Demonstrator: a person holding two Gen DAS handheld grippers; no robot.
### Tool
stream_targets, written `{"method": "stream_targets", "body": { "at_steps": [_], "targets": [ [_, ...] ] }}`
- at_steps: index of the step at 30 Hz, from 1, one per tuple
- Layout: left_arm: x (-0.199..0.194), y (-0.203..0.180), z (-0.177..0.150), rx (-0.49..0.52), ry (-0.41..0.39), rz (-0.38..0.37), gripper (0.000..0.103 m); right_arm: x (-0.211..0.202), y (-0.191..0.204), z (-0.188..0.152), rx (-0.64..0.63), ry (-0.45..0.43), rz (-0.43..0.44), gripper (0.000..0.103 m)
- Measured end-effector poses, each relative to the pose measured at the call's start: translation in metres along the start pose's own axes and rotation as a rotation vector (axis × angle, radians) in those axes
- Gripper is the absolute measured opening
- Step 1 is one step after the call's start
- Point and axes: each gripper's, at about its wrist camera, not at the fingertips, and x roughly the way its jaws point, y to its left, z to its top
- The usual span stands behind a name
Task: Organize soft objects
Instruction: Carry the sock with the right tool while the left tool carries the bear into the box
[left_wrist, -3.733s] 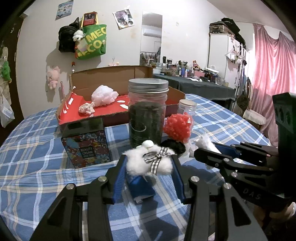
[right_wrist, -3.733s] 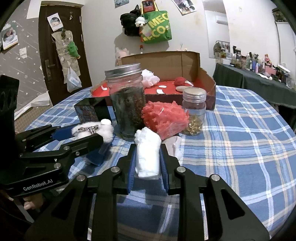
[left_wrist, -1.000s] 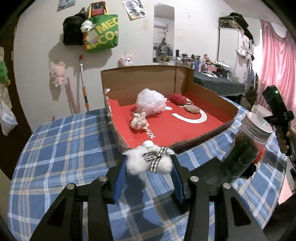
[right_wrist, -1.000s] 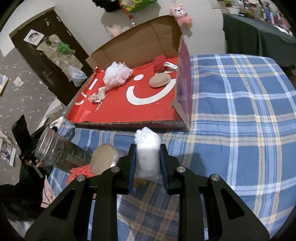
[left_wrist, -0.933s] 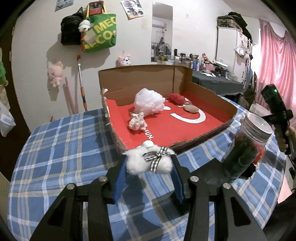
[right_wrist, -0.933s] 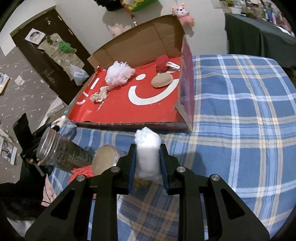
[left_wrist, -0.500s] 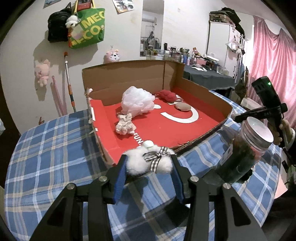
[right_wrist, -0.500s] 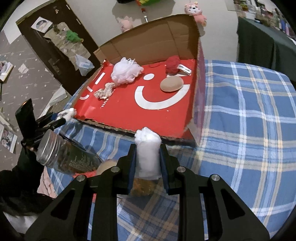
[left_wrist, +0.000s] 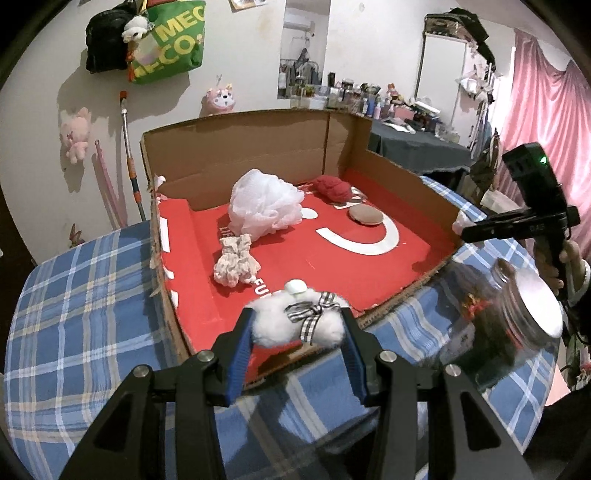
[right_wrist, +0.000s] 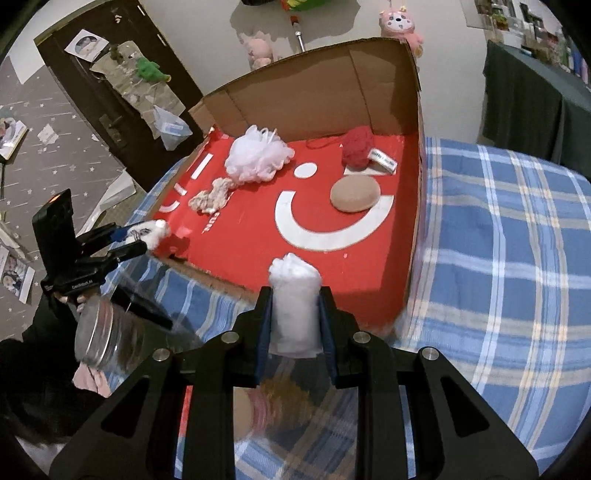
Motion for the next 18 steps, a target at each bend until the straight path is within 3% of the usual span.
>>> {"method": "stream_targets", "body": {
  "at_steps": [3, 10, 18],
  "targets": [
    [0.011, -0.001, 0.006, 0.0, 0.035, 0.033, 0.047, 0.006, 0.001, 0.01, -0.002, 0.008, -0.043, 0.023],
    [0.034, 0.006, 0.012, -0.028, 0.107, 0.079, 0.047, 0.034, 0.008, 0.03, -0.069, 0.068, -0.256, 0.023],
    [0.052, 0.011, 0.016, -0.038, 0.159, 0.126, 0.047, 0.066, 0.019, 0.043, -0.154, 0.158, -0.432, 0.023]
  ]
}}
